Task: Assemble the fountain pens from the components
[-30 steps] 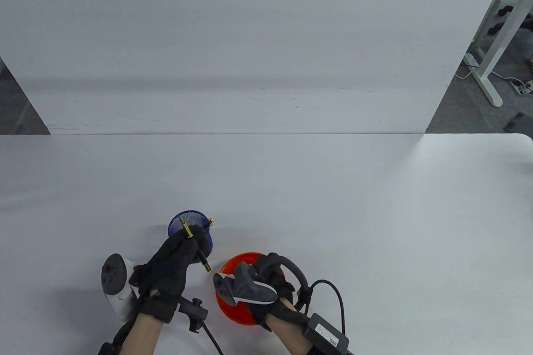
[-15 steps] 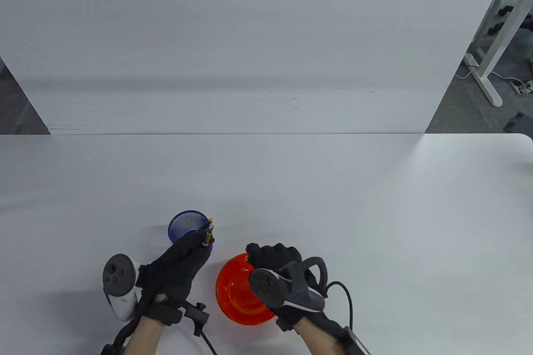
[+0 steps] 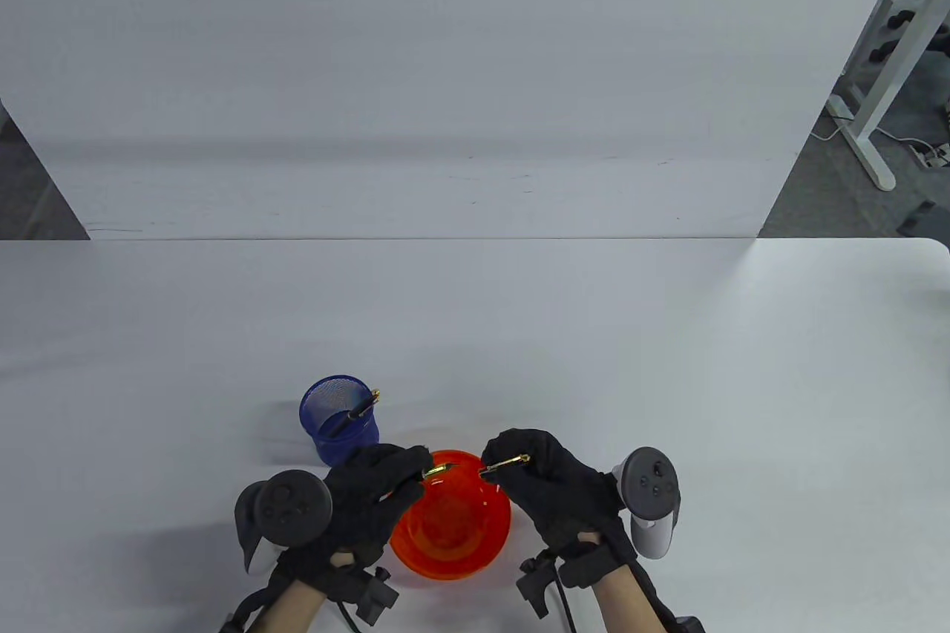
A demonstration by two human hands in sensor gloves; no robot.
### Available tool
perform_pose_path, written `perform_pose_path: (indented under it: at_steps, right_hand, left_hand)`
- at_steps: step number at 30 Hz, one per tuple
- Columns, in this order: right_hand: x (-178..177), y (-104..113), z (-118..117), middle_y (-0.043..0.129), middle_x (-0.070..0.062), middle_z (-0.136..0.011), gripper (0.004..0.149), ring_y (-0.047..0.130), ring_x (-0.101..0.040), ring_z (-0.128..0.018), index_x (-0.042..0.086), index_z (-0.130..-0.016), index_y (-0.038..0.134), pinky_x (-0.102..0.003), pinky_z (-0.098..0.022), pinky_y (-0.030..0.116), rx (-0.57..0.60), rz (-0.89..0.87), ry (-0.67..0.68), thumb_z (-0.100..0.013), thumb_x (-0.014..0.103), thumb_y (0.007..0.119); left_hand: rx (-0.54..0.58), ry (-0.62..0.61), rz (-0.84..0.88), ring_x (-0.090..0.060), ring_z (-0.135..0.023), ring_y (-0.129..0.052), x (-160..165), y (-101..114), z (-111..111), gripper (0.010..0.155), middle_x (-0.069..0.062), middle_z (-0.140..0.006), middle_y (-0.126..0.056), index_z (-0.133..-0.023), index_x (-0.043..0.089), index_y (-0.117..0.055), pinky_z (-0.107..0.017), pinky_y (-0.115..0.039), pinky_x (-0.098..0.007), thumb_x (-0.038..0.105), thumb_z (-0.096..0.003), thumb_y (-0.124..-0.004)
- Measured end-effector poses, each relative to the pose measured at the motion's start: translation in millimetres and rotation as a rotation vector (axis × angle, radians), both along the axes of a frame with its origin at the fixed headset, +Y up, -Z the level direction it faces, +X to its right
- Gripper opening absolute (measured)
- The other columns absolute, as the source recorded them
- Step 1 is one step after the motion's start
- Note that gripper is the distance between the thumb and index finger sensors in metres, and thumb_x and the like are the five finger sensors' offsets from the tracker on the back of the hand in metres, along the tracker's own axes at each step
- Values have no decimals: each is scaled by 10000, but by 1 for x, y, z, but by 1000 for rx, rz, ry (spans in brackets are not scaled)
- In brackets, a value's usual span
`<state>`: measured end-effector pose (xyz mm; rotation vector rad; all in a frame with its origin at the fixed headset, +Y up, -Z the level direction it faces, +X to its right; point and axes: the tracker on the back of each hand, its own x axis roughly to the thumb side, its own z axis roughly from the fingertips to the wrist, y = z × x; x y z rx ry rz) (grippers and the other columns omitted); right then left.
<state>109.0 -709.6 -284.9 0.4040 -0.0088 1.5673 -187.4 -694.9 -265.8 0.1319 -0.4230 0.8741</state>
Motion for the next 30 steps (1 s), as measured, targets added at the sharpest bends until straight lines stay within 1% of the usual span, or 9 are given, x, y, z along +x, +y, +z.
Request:
perform_pose_path:
  at_steps: [5, 13, 17, 19, 23, 27, 28, 30]
  right_hand:
    - [-2, 0, 1, 937, -158, -914, 440, 1009, -346, -693, 146, -939, 771, -600, -659, 714, 19, -8, 4, -538, 308, 851]
    - [-8, -6, 2, 920, -156, -929, 446, 994, -346, -707, 141, -955, 749, -607, -658, 704, 0, -37, 30, -550, 307, 835]
    - [-5, -2, 3, 915, -147, -929, 446, 989, -335, -707, 144, -958, 739, -602, -657, 708, 26, -71, -6, -557, 320, 825]
    - [-5, -2, 4, 912, -146, -932, 446, 985, -338, -711, 143, -959, 736, -604, -658, 703, 15, -104, -7, -558, 317, 823]
    - [-15, -9, 4, 921, -156, -925, 444, 990, -348, -699, 137, -954, 749, -608, -630, 720, 6, -54, 31, -552, 307, 832]
    - [-29, -10, 7, 940, -175, -906, 435, 1009, -336, -630, 134, -936, 779, -592, -581, 756, 13, -9, 62, -535, 287, 853]
    - [-31, -9, 9, 954, -183, -893, 432, 1017, -336, -601, 127, -923, 798, -594, -569, 763, 26, 15, 59, -525, 280, 867]
    - [-30, -6, 11, 981, -165, -866, 428, 1034, -294, -553, 139, -911, 814, -566, -552, 791, 39, 44, 16, -518, 296, 877]
  left_hand:
    - [2, -8, -10, -486, -799, -798, 2, -1, 0, 458, -194, -895, -837, -974, 153, -842, -681, -519, -741, 237, -524, -847]
    - [13, -19, -24, -484, -796, -803, 4, -1, 1, 455, -192, -891, -842, -971, 154, -846, -680, -524, -741, 237, -523, -848]
    - [11, -21, -27, -484, -796, -802, 4, -1, 1, 454, -193, -892, -841, -970, 151, -847, -679, -524, -741, 235, -523, -847]
    - [9, -24, -27, -485, -795, -802, 4, -1, 1, 455, -193, -890, -842, -970, 150, -847, -680, -524, -741, 236, -523, -847]
    - [22, -35, -42, -483, -790, -809, 8, -2, 3, 456, -190, -886, -847, -969, 148, -846, -677, -529, -740, 239, -522, -846]
    - [79, -44, -45, -479, -760, -843, 13, 2, 8, 452, -192, -854, -877, -944, 102, -862, -665, -561, -737, 221, -508, -858]
    - [110, -32, -30, -473, -735, -869, 14, 5, 10, 449, -191, -829, -898, -928, 91, -881, -653, -586, -735, 220, -498, -873]
    - [129, 2, -50, -461, -704, -903, 14, 10, 14, 448, -191, -797, -923, -907, 82, -903, -643, -618, -728, 218, -480, -896]
